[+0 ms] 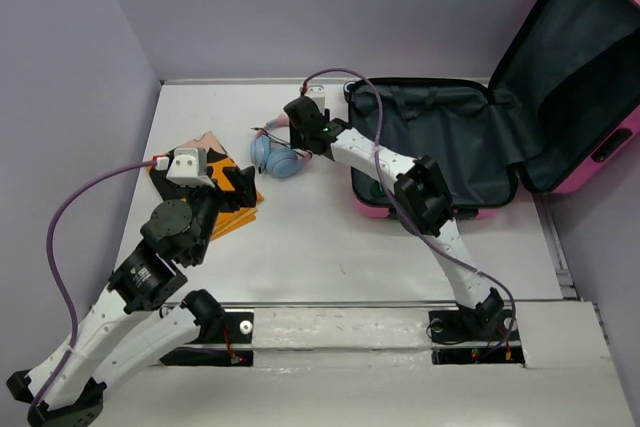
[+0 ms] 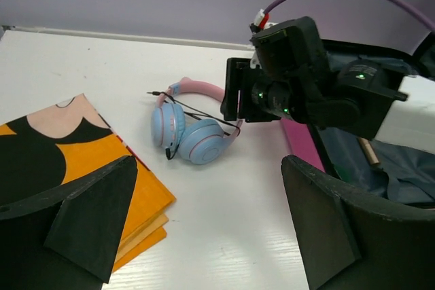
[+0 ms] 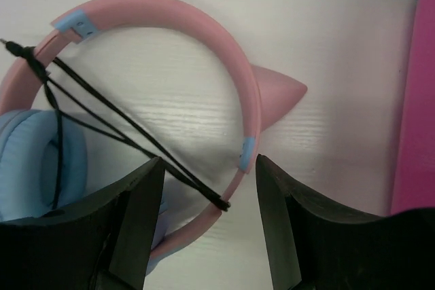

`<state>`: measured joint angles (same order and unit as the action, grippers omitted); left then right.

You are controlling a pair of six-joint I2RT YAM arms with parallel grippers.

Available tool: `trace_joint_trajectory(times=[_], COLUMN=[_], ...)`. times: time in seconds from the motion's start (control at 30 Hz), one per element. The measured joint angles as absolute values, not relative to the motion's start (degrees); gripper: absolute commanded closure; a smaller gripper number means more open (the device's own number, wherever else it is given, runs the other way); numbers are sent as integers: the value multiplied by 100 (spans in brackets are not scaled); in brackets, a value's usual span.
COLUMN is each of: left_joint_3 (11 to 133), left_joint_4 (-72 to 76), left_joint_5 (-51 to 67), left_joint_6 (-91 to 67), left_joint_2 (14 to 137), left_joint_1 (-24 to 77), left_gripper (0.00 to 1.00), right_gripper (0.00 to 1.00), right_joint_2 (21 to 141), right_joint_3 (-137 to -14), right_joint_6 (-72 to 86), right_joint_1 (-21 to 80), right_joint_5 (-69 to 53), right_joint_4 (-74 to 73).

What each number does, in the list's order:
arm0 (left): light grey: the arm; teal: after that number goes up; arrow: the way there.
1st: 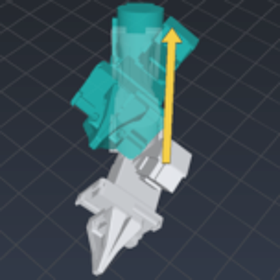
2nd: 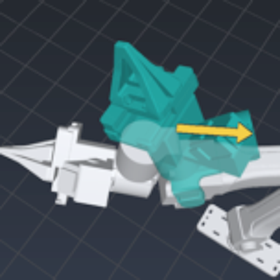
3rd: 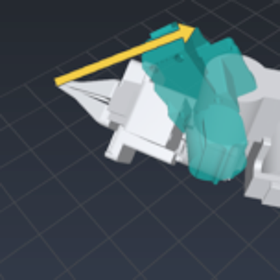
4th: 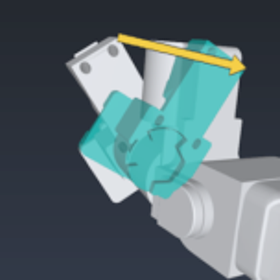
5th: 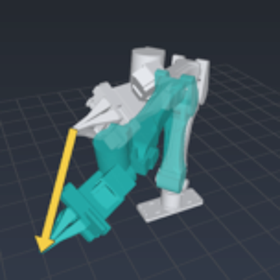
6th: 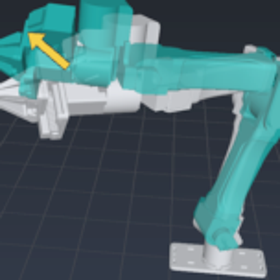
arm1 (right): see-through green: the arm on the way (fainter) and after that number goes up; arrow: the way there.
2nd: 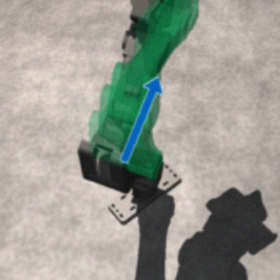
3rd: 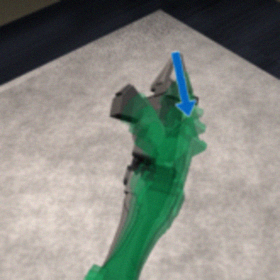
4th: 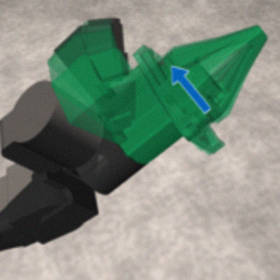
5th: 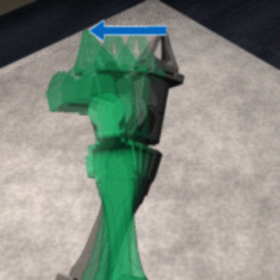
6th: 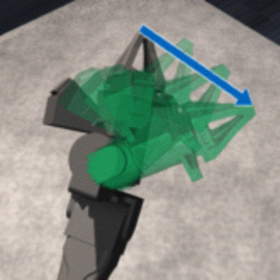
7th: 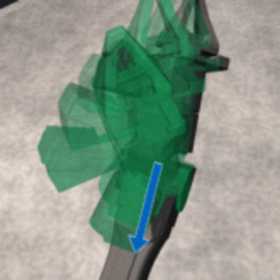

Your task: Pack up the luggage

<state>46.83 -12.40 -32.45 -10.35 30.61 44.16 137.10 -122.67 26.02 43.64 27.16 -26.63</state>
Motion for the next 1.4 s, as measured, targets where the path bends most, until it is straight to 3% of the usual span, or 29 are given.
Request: trace_joint_trajectory(times=[0.17, 0.3, 0.4, 0.47, 0.5, 0.53, 0.8, 1.0, 1.27, 1.4], left_joint_3=[4683, 4683, 4683, 4683, 4683, 4683, 4648, 4646, 4646, 4646], left_joint_4=[-1164, -1138, -1138, -1131, -1129, -1116, -1079, -1076, -1105, -1105], left_joint_5=[-2989, -2862, -2834, -2825, -2823, -2823, -2832, -2961, -3238, -3299], left_joint_6=[-1035, -1033, -1035, -1033, -1033, -1033, -1033, -1044, -1100, -1114], left_joint_2=[2982, 2969, 2945, 2915, 2902, 2899, 2902, 2956, 3157, 3267], left_joint_1=[4414, 4414, 4414, 4414, 4414, 4414, 4351, 4200, 4073, 4023], left_gripper=[1, 1, 1, 1, 1, 1, 1, 1, 1, 1], right_gripper=[40, 47, 62, 83, 83, 93, 93, 93, 93, 93], right_joint_2=[14103, 14326, 14556, 14643, 14669, 14711, 14737, 13987, 10722, 9192], right_joint_3=[-12602, -12672, -12678, -12792, -12838, -12912, -13026, -12737, -10702, -9056], right_joint_6=[2757, 2891, 3002, 3041, 3050, 3103, 3079, 2790, 2121, 2025], right_joint_1=[4189, 4062, 4021, 4018, 4018, 4018, 3992, 4104, 4018, 3037], right_joint_5=[2773, 2775, 2755, 2755, 2729, 2709, 2521, 2536, 2884, 2899], right_joint_4=[-2849, -2950, -2958, -2963, -2969, -2958, -2825, -2722, -1658, -1225])
